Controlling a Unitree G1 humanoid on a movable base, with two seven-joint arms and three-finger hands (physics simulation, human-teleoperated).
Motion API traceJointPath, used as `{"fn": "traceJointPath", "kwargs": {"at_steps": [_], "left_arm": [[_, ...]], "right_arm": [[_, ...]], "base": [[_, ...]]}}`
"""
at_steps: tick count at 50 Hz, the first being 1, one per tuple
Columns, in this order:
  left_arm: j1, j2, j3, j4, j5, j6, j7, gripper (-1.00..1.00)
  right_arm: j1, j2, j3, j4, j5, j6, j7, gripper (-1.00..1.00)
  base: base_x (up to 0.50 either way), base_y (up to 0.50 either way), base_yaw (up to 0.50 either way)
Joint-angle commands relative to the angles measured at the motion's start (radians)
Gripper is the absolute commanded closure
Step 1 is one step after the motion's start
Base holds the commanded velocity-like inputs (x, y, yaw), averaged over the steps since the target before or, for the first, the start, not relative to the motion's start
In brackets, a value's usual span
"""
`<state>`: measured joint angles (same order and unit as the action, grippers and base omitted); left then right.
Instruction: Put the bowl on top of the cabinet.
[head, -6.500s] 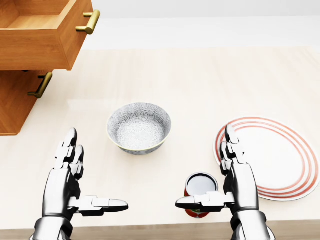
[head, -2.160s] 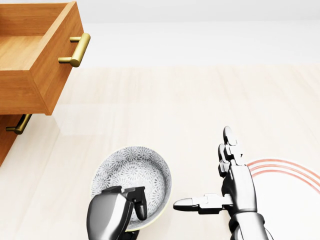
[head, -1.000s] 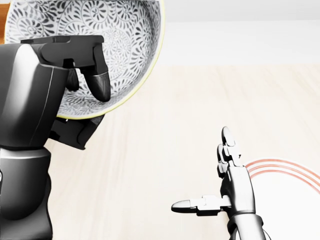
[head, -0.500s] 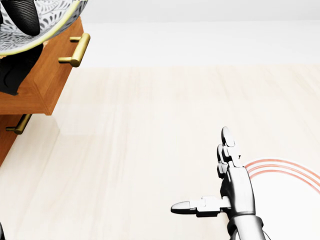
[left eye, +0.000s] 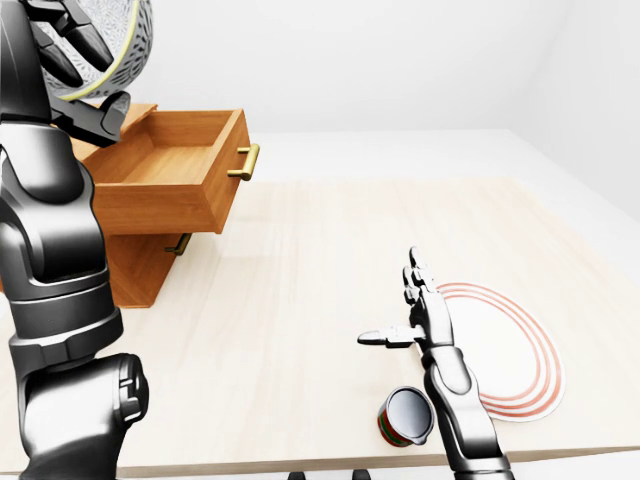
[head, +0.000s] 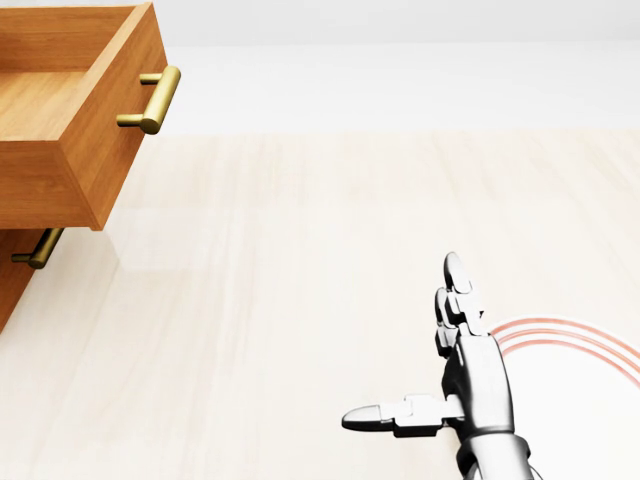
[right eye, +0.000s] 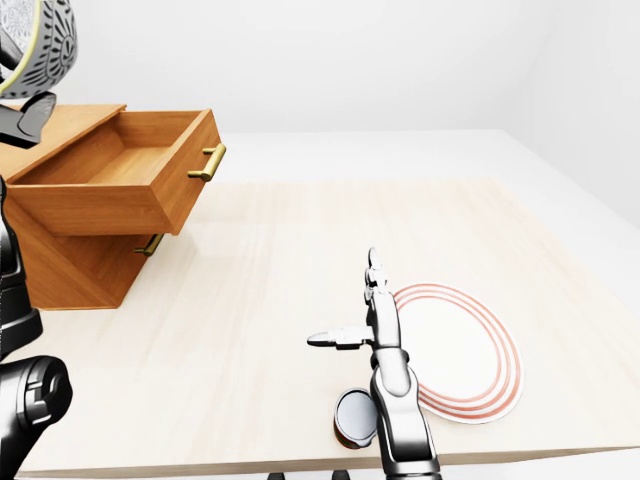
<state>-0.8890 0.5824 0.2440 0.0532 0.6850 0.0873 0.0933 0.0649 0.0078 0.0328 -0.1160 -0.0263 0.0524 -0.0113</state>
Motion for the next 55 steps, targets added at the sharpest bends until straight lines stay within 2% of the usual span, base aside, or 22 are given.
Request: {"fn": "traceJointPath", "kwargs": {"at_steps": [1,7,9,11,12,16,18,19,20,21,29,47,51,55], "left_arm": [[-0.071,0.105,0.017,0.300,-0.058,0.000,0.201,0.98],[-0.124,0.165,0.006,0.555,-0.078,0.000,0.324,0.98],[-0.153,0.185,0.001,0.669,-0.085,-0.002,0.387,0.98],[-0.172,0.198,-0.005,0.743,-0.093,-0.038,0.430,0.98],[-0.184,0.209,-0.013,0.811,-0.089,-0.072,0.430,0.98],[-0.222,0.240,-0.035,0.958,-0.079,-0.138,0.430,0.98],[-0.228,0.255,-0.039,0.985,-0.081,-0.156,0.430,0.98],[-0.240,0.268,-0.055,1.011,-0.055,-0.153,0.430,0.98],[-0.247,0.277,-0.047,1.023,-0.065,-0.169,0.430,0.98],[-0.249,0.286,-0.044,1.031,-0.070,-0.175,0.430,0.98],[-0.217,0.315,-0.044,1.126,-0.080,-0.175,0.430,0.98],[-0.172,0.295,-0.066,1.217,-0.053,-0.175,0.430,0.98],[-0.159,0.291,-0.064,1.227,-0.052,-0.161,0.430,0.98],[-0.146,0.289,-0.061,1.234,-0.055,-0.160,0.430,0.98]], "right_arm": [[0.005,-0.001,0.002,-0.011,-0.001,0.007,0.004,-1.00],[0.010,-0.001,-0.001,-0.021,0.000,0.009,0.003,-1.00],[0.009,-0.002,-0.003,-0.021,0.003,0.008,0.005,-1.00],[0.003,0.000,-0.001,-0.005,0.000,0.002,0.003,-1.00],[0.005,0.001,0.004,-0.007,-0.005,0.002,0.001,-1.00],[0.007,-0.002,-0.004,-0.019,0.003,0.009,0.005,-1.00],[0.006,-0.002,-0.005,-0.013,0.003,0.005,0.004,-1.00],[0.006,-0.001,-0.004,-0.012,0.002,0.005,0.004,-1.00],[0.006,-0.001,-0.003,-0.011,0.001,0.005,0.003,-1.00],[0.008,-0.001,-0.002,-0.015,0.002,0.006,0.004,-1.00],[0.010,0.000,0.000,-0.018,0.001,0.006,0.003,-1.00],[0.007,-0.001,-0.003,-0.007,0.003,0.000,0.005,-1.00],[0.009,-0.002,-0.005,-0.012,0.004,0.002,0.006,-1.00],[0.010,-0.002,-0.003,-0.014,0.004,0.002,0.006,-1.00]], "base": [[0.00,0.00,0.00],[0.00,0.00,0.00],[0.00,0.00,0.00],[0.00,0.00,0.00],[0.00,0.00,0.00],[0.00,0.00,0.00],[0.00,0.00,0.00],[0.00,0.00,0.00],[0.00,0.00,0.00],[0.00,0.00,0.00],[0.00,0.00,0.00],[0.00,0.00,0.00],[0.00,0.00,0.00],[0.00,0.00,0.00]]}}
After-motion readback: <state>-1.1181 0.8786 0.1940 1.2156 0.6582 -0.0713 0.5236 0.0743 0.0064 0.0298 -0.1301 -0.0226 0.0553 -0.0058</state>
